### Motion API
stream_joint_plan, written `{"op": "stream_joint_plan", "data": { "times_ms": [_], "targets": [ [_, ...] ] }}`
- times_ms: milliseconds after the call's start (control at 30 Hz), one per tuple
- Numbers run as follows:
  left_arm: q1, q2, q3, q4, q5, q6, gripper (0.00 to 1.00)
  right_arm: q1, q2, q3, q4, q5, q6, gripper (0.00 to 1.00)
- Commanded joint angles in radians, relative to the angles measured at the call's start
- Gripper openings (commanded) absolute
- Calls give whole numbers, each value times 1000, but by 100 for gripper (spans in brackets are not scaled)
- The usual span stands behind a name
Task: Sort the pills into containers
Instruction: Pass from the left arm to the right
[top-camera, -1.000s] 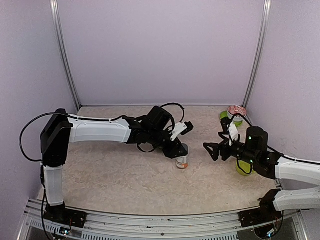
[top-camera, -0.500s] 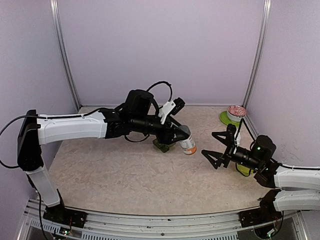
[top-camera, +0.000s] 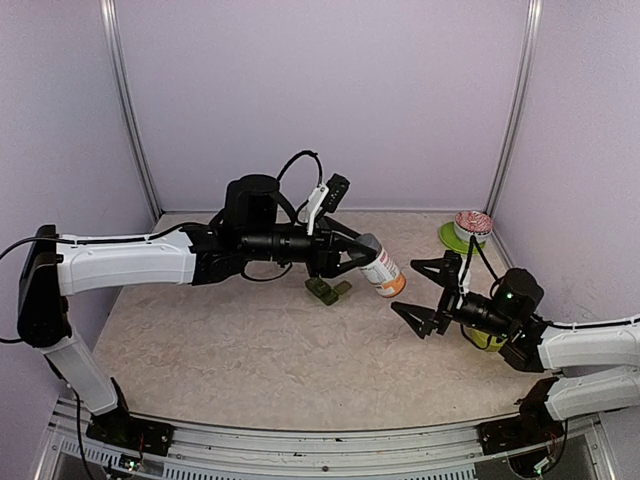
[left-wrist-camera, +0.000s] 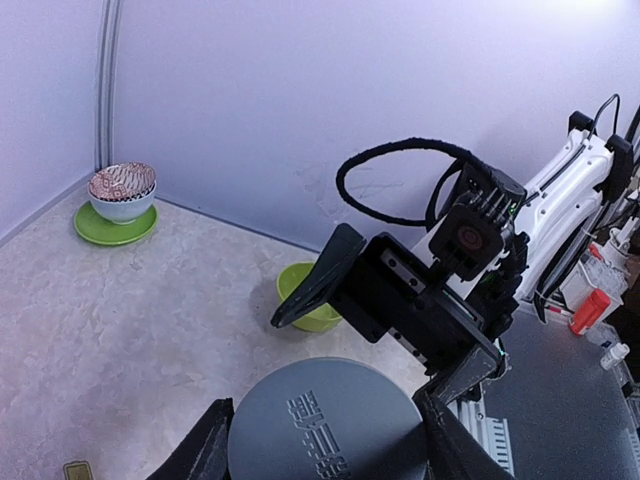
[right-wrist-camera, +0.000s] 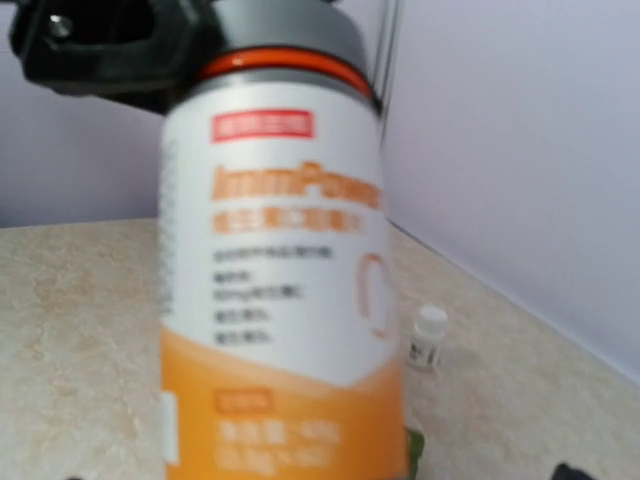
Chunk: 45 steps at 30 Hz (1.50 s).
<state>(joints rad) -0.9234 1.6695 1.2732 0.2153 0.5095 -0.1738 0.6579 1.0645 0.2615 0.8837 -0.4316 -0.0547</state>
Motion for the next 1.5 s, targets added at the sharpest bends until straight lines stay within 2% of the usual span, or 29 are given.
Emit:
{"op": "stream_joint_plan", "data": {
  "times_ms": [0, 267, 433, 900, 1167, 1467],
  "targets": [
    [3, -40, -30, 170, 3, -93, 13, 32, 34, 55, 74, -10, -41, 100],
    [2, -22, -56, 263, 4, -170, 14, 78, 101, 113, 106, -16, -62, 98],
    [-2, -17, -69, 303, 9, -190, 14, 95, 122, 135, 109, 8, -84, 92],
    [-3, -3, -76, 315, -6, -224, 14, 109, 144, 142, 172, 30, -74, 77],
    [-4, 5, -77, 329, 3, -236, 14, 110, 169, 167, 176, 34, -73, 75],
    [-5, 12, -79, 333, 5, -238, 14, 111, 189, 190, 173, 37, -71, 69]
  ]
}}
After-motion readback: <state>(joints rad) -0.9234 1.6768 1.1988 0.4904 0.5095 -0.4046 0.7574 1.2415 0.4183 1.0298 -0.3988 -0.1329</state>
